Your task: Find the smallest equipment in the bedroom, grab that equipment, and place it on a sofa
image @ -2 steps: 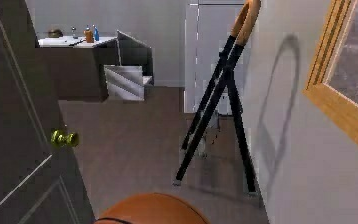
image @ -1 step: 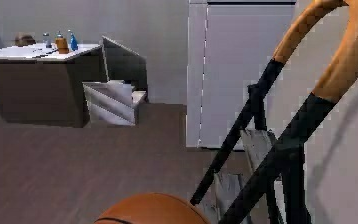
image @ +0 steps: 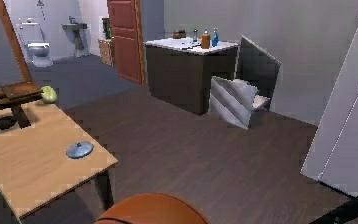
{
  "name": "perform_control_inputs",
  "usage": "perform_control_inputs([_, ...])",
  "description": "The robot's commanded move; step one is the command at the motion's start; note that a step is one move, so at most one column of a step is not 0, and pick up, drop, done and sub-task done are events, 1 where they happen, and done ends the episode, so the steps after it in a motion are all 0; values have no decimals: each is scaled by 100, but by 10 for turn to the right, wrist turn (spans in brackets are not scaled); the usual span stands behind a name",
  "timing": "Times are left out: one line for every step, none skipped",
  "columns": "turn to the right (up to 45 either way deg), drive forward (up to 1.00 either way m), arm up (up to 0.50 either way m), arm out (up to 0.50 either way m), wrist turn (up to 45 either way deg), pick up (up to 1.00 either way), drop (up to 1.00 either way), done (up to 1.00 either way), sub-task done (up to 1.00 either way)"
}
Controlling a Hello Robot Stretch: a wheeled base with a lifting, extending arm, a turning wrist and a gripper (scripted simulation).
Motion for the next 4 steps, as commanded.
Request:
perform_control_inputs([0, 65, 0, 0, 0, 0, 0, 0, 0])
perform_control_inputs([-150, 0, 0, 0, 0, 0, 0, 0, 0])
perform_control_inputs([0, 40, 0, 0, 0, 0, 0, 0, 0])
perform_control_inputs([-210, 0, 0, 0, 0, 0, 0, 0, 0])
